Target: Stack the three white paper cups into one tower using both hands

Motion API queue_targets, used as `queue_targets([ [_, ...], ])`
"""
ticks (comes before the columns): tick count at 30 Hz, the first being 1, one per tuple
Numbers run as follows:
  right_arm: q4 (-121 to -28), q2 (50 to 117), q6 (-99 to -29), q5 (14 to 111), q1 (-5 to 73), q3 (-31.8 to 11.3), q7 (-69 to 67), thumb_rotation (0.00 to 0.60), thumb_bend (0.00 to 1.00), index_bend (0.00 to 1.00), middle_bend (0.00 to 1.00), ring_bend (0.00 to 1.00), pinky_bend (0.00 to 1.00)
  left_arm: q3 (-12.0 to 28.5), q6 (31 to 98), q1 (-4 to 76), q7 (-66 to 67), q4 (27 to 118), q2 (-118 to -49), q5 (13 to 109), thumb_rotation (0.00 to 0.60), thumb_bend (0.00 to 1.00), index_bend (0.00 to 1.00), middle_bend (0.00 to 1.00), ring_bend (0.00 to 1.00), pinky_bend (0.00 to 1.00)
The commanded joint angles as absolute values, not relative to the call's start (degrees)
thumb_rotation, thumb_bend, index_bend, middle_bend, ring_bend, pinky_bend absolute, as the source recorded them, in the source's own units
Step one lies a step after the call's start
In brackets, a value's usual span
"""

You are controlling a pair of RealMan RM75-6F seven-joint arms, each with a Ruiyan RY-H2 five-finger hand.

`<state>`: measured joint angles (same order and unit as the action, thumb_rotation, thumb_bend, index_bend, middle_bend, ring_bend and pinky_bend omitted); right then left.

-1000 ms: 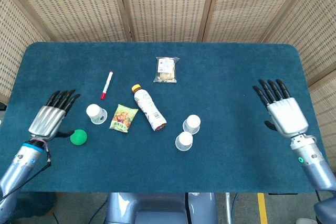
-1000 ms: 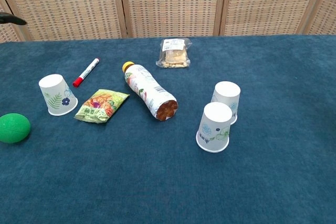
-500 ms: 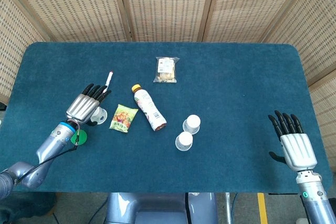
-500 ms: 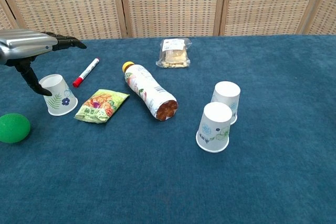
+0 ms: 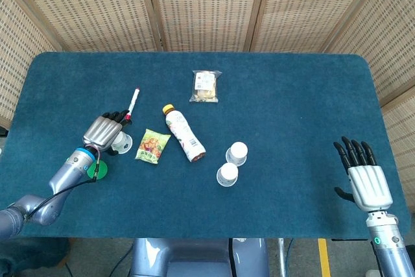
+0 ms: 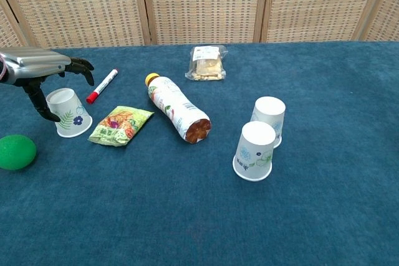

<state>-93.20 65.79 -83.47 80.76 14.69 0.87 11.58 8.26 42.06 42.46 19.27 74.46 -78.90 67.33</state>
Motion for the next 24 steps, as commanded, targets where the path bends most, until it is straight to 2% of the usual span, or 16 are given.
queue_targets([
  [1, -93.3, 65.6, -83.5, 80.9, 14.3, 0.4, 11.3, 0.600, 0.00, 0.00, 0.00, 0.00, 0.00, 8.0, 41.5, 42.9, 19.7, 72.9, -79.7, 65.5, 0.600, 0.00, 0.24, 0.10, 0.17, 0.23],
  [4, -93.4, 65.6, -83.3, 81.0, 14.0, 0.0, 11.3, 0.600, 0.00, 0.00, 0.00, 0.00, 0.00, 7.9, 41.5, 43.1, 19.4, 72.1, -80.1, 64.6, 0.600, 0.00, 0.28, 0.14, 0.21, 0.27],
  [10, -93.6, 65.5, -82.9, 81.4, 13.5, -0.7, 11.3, 0.600, 0.00, 0.00, 0.00, 0.00, 0.00, 7.7, 41.3, 43.2, 18.4, 72.0, -80.0, 63.7, 0.600, 0.00, 0.47, 0.32, 0.37, 0.40],
  [14, -93.7, 65.4, -82.7, 81.7, 13.3, -1.0, 11.3, 0.600, 0.00, 0.00, 0.00, 0.00, 0.00, 7.8, 42.4, 43.2, 17.7, 72.2, -79.9, 64.0, 0.600, 0.04, 0.54, 0.37, 0.41, 0.44],
  [19, -94.1, 65.2, -82.6, 82.3, 12.9, -1.3, 11.2, 0.600, 0.00, 0.00, 0.00, 0.00, 0.00, 9.0, 43.9, 43.0, 13.9, 75.2, -78.0, 65.4, 0.600, 0.07, 0.55, 0.38, 0.42, 0.44],
  [24, -94.9, 64.8, -82.8, 83.0, 12.5, -1.7, 11.1, 0.600, 0.00, 0.00, 0.00, 0.00, 0.00, 12.2, 48.2, 44.1, 12.1, 86.0, -72.7, 69.7, 0.600, 0.07, 0.53, 0.38, 0.42, 0.43],
])
